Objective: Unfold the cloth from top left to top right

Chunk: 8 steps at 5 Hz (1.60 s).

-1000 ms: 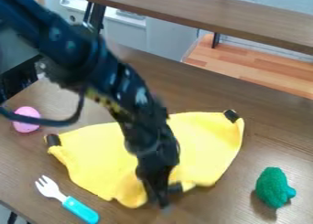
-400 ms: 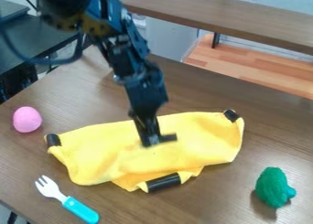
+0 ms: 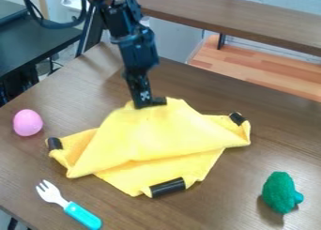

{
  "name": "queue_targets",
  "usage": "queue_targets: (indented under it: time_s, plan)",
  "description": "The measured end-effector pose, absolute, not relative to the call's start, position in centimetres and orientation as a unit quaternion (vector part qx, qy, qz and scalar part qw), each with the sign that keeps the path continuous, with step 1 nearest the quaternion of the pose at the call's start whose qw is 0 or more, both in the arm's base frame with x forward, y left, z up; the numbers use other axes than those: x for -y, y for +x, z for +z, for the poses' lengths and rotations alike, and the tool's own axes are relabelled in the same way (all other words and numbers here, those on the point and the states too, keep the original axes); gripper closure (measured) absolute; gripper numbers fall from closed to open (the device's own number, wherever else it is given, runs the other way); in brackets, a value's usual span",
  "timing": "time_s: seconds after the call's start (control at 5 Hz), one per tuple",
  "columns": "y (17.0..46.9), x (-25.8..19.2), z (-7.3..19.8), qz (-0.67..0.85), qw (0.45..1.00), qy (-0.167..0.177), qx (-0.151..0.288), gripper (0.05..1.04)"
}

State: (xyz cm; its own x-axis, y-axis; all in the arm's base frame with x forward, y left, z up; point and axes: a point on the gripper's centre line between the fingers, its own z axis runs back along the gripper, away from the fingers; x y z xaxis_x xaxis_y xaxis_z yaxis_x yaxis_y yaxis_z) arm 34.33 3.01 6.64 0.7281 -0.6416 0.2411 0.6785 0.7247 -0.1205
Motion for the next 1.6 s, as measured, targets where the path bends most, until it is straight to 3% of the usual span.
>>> queue_targets:
  time_s: [0.8, 1.0, 1.6]
  plan:
    - [43.0, -9.4, 6.7, -0.343, 0.936, -0.036, 0.077, 1.032]
    - [44.9, -10.2, 7.0, -0.324, 0.942, -0.037, 0.079, 1.032]
    - [47.4, -12.5, 7.4, -0.302, 0.948, -0.024, 0.093, 1.017]
